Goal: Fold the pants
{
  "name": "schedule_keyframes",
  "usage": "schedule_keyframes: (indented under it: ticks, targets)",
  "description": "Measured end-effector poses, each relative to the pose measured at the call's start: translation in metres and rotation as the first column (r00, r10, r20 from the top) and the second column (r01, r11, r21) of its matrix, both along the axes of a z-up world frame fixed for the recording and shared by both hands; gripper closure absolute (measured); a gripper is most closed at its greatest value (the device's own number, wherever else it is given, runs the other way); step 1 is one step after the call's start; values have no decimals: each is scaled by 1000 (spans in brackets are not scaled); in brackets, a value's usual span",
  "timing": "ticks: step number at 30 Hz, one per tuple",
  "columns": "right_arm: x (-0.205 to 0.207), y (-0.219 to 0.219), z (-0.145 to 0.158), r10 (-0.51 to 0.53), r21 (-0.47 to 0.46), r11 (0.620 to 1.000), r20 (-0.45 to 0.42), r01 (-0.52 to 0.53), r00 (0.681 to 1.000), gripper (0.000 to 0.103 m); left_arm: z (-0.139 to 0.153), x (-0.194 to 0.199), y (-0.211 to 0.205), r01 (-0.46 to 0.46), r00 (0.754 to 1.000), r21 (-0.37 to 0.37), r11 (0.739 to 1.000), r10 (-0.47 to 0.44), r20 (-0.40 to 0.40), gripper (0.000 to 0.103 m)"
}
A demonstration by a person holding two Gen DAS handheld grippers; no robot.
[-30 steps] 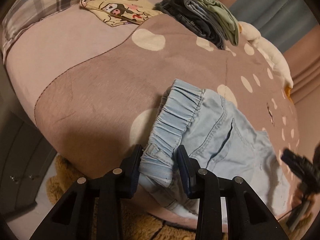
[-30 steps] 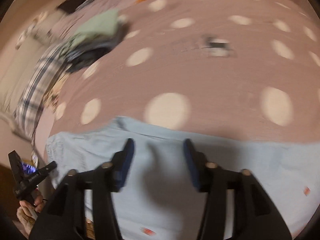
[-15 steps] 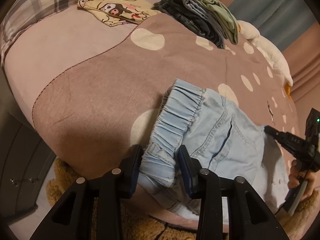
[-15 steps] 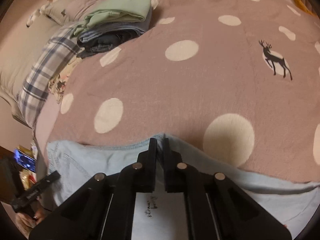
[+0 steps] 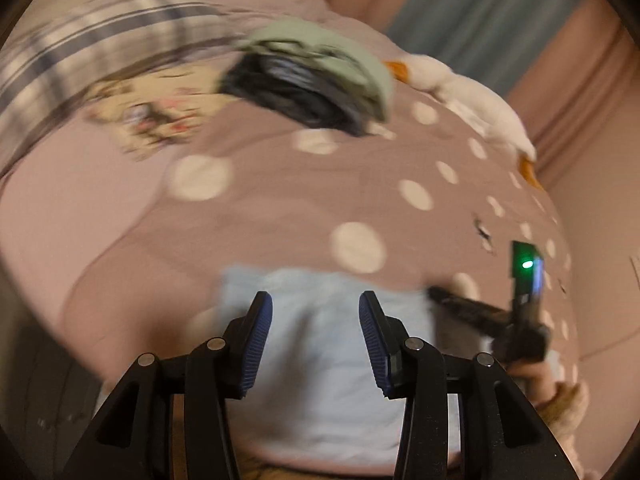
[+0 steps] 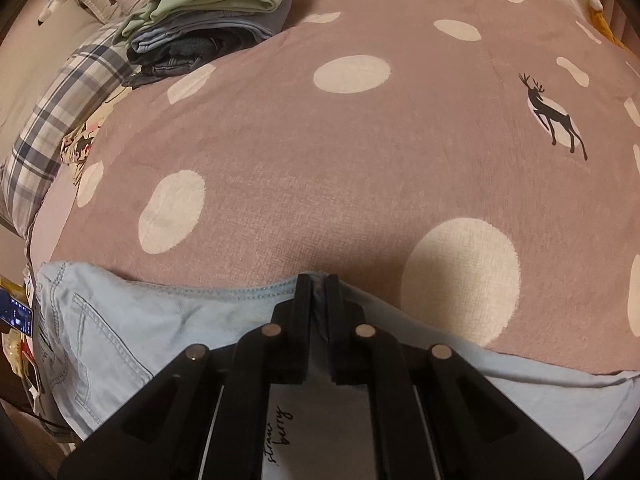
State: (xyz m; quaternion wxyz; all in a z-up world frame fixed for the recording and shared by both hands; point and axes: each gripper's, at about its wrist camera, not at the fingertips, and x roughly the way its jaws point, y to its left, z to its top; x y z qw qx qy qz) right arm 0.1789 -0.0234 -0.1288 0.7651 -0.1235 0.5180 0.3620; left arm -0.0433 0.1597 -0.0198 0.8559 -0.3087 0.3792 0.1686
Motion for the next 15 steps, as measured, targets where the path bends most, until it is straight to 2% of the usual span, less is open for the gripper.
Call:
schedule_keyframes:
  ticks: [2, 4, 6, 7, 9, 12, 15]
  targets:
    - [-1, 1, 0, -3, -1, 1000, 8, 3, 1000, 96, -9, 32, -5, 78, 997, -30, 997, -77, 22, 59]
    - [-2, 0, 0, -6, 1, 1000, 12, 6, 1000, 97, -26, 57, -6, 105, 994, -68, 992, -106, -8, 64]
    - [-3, -1, 0, -11, 6, 1000, 16, 11, 1000, 97, -49, 78, -10, 104, 991, -66, 992, -109, -77, 72]
    - [-3, -2, 0, -14, 11, 1000, 15, 14, 1000, 97, -60, 83, -11, 92, 988, -65, 994, -99, -119, 72]
    - [-3, -3, -1, -17, 18, 1000, 13, 17, 1000, 97, -83, 83, -12, 73, 980, -78, 994, -86, -180, 80]
    - [-3, -4, -2, -17, 27, 1000, 16, 16, 1000, 97, -89, 70, -12, 51, 983, -40, 998, -57, -177, 94]
    - [-4, -4, -2, -19, 30, 999, 23, 18, 1000, 97, -91, 57, -7, 27, 985, -53, 998, -36, -170, 96]
